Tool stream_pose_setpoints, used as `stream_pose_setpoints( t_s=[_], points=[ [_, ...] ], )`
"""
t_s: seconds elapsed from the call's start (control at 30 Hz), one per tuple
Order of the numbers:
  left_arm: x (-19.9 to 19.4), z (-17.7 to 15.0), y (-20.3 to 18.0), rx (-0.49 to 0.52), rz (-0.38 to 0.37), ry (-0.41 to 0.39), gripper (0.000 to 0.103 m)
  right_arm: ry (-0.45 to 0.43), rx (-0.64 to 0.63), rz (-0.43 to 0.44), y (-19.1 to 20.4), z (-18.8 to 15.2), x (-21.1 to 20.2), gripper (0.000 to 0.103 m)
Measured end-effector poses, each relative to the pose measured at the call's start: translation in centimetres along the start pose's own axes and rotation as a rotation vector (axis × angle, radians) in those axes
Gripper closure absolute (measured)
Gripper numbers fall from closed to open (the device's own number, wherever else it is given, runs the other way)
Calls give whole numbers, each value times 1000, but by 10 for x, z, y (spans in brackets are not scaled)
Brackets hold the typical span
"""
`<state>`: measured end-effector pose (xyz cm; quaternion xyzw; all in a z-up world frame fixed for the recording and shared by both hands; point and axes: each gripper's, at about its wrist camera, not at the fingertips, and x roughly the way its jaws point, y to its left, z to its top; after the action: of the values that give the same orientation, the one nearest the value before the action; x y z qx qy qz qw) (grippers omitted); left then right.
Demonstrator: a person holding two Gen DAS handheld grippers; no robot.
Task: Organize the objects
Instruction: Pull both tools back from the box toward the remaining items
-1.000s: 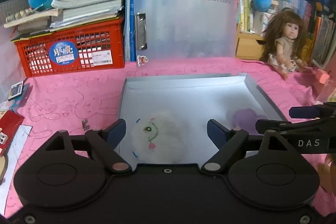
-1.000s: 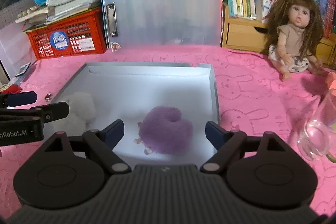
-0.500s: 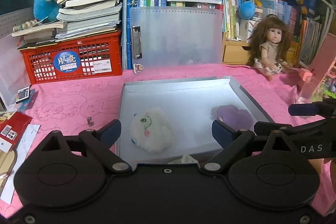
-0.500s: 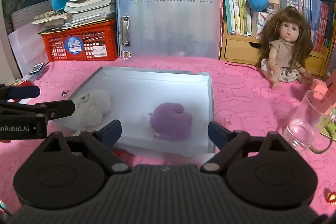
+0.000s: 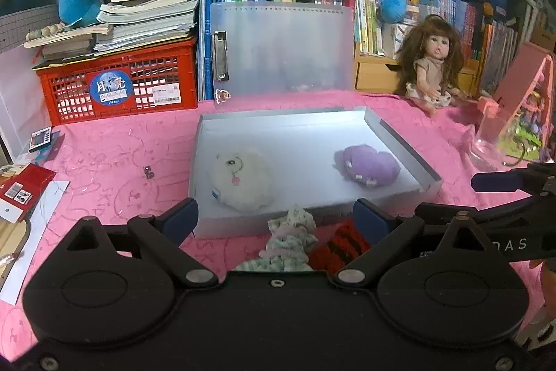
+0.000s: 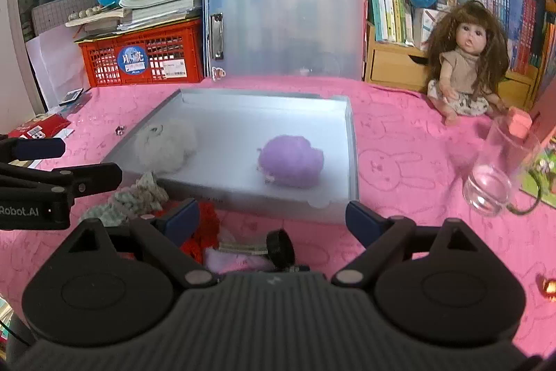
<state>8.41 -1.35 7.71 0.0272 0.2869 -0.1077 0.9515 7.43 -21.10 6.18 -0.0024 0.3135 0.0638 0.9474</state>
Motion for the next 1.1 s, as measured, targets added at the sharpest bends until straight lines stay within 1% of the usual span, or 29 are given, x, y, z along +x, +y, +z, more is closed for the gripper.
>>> stream_pose_setpoints(
  t_s=[0.4,1.1],
  points=[
    [-3,-17,-6,14,-3,22,7,31,14,-18,-2,-20,-6,7],
    [-2,-40,-4,-8,17,63,8,58,22,-55,-4,-41,-12,7]
  ],
)
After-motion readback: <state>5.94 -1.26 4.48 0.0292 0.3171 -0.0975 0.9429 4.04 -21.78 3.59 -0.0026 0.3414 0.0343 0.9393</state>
